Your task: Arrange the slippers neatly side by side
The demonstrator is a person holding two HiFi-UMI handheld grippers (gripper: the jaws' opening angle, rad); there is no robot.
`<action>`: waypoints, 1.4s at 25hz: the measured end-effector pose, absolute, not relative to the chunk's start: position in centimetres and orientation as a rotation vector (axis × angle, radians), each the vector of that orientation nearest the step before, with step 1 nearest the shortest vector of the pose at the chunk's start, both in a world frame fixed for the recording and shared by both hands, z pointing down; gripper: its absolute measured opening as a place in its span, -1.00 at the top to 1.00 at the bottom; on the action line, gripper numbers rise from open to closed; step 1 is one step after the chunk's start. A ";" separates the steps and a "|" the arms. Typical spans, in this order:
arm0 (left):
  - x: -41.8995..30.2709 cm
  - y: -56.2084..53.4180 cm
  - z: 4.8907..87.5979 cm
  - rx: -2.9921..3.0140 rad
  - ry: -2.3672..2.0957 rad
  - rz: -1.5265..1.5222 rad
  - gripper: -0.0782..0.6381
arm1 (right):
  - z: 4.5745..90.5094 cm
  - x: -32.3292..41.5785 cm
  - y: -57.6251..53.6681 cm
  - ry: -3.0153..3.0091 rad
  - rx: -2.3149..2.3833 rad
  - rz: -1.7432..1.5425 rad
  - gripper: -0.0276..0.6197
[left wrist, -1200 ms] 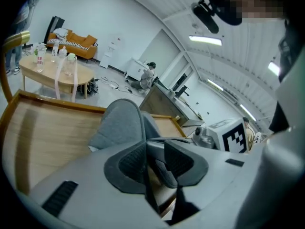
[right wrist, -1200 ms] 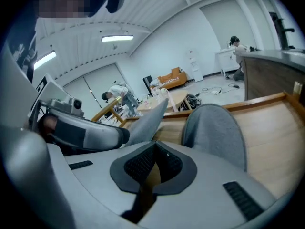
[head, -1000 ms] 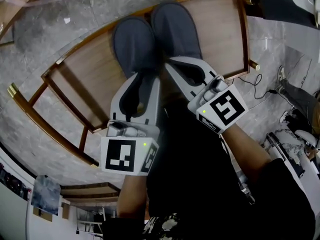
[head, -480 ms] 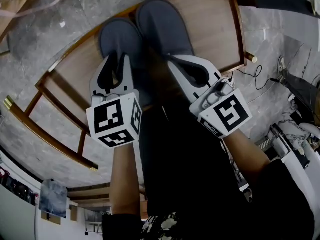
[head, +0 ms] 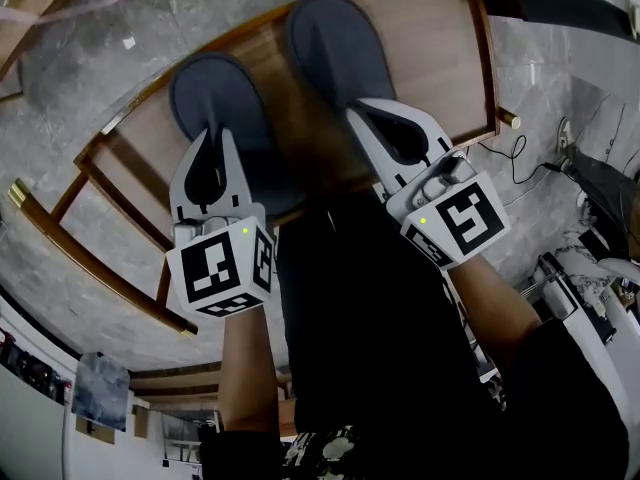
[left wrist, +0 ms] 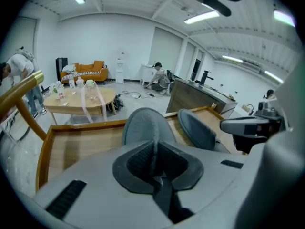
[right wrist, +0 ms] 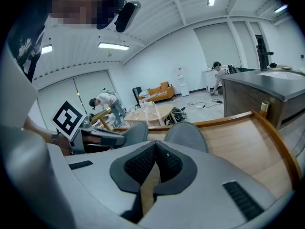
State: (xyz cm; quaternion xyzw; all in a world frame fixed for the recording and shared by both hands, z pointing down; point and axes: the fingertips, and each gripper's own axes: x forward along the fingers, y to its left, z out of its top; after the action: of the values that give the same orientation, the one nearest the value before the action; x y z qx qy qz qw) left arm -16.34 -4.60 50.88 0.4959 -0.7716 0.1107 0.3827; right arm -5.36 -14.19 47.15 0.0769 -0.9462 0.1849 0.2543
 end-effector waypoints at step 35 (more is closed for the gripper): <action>-16.3 -3.3 53.5 1.189 -1.936 0.136 0.36 | 52.5 -8.4 -12.7 -2.356 0.673 0.877 0.87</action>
State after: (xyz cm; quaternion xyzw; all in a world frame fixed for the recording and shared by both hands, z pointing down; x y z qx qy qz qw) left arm -16.27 -3.35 53.47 0.4742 -0.7723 0.0542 0.4193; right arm -8.43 -12.67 52.51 0.2491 -0.8726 0.3248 0.2664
